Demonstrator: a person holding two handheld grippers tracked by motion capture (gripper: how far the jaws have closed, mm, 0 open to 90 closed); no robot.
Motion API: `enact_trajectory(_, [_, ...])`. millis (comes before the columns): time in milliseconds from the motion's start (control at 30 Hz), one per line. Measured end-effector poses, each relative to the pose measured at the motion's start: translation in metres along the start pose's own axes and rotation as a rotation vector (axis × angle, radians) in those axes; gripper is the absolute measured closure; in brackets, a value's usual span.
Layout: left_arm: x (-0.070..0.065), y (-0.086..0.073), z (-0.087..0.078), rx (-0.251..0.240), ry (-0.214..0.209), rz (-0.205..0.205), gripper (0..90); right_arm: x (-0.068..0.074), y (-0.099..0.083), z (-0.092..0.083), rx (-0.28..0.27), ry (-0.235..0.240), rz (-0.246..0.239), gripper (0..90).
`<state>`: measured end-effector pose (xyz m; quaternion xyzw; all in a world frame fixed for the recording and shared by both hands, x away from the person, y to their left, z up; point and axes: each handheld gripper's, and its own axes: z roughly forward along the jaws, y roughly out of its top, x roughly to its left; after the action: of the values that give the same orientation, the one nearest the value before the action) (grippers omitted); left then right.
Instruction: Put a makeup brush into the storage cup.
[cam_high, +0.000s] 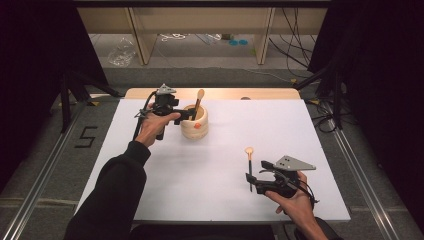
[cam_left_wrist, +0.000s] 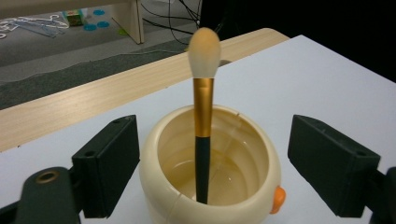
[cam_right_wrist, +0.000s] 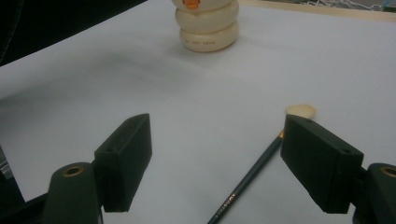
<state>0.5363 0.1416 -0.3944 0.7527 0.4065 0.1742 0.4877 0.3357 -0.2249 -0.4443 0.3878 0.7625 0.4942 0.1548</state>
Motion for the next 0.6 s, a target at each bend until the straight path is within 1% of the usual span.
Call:
enact_trajectory(67, [-0.002, 0.0, -0.004, 0.0, -0.008, -0.01, 16.5, 0.0, 0.0, 0.0, 0.0, -0.001, 0.0, 25.7])
enact_trajectory(100, [-0.002, 0.0, -0.007, -0.004, -0.013, -0.01, 16.5, -0.001, 0.0, 0.0, -0.002, -0.007, -0.007, 25.6])
enact_trajectory(133, [-0.003, -0.001, -0.009, -0.014, -0.019, -0.022, 16.5, -0.001, 0.0, 0.0, -0.001, -0.006, -0.005, 25.7])
enact_trajectory(200, [-0.005, -0.002, -0.013, -0.021, -0.023, -0.024, 16.5, -0.001, 0.0, 0.0, -0.001, -0.006, -0.004, 25.7])
enact_trajectory(233, [-0.005, -0.002, -0.016, -0.014, -0.015, -0.012, 16.5, -0.001, 0.0, 0.0, -0.008, -0.01, -0.013, 25.7])
enact_trajectory(300, [-0.006, -0.006, -0.019, -0.019, -0.022, -0.025, 16.5, -0.001, 0.0, 0.0, -0.009, -0.01, -0.011, 25.7])
enact_trajectory(333, [-0.006, -0.007, -0.021, -0.021, -0.033, -0.031, 16.4, -0.001, 0.0, 0.0, -0.009, -0.01, -0.011, 25.7])
enact_trajectory(367, [-0.007, -0.009, -0.023, -0.024, -0.035, -0.04, 16.4, -0.001, 0.0, 0.0, -0.002, -0.006, -0.004, 25.7])
enact_trajectory(400, [-0.007, -0.01, -0.024, -0.023, -0.033, -0.033, 16.4, -0.001, 0.0, 0.0, -0.008, -0.01, -0.011, 25.6])
enact_trajectory(433, [-0.008, -0.011, -0.026, -0.025, -0.031, -0.036, 16.4, -0.001, 0.0, 0.0, -0.008, -0.01, -0.012, 25.7])
enact_trajectory(467, [-0.008, -0.012, -0.028, -0.026, -0.031, -0.028, 16.4, -0.001, 0.0, 0.0, -0.002, -0.006, -0.006, 25.6])
enact_trajectory(500, [-0.008, -0.013, -0.029, -0.029, -0.036, -0.035, 16.4, -0.001, 0.0, 0.0, 0.0, -0.005, -0.004, 25.7])
enact_trajectory(533, [-0.008, -0.013, -0.03, -0.033, -0.035, -0.028, 16.4, -0.001, 0.0, 0.0, 0.0, -0.006, -0.004, 25.6])
enact_trajectory(567, [-0.009, -0.015, -0.031, -0.036, -0.042, -0.038, 16.4, 0.0, 0.001, 0.0, 0.003, -0.012, -0.003, 25.6])
enact_trajectory(600, [-0.009, -0.015, -0.032, -0.031, -0.045, -0.039, 16.4, -0.001, 0.0, 0.0, -0.001, -0.006, -0.004, 25.7])
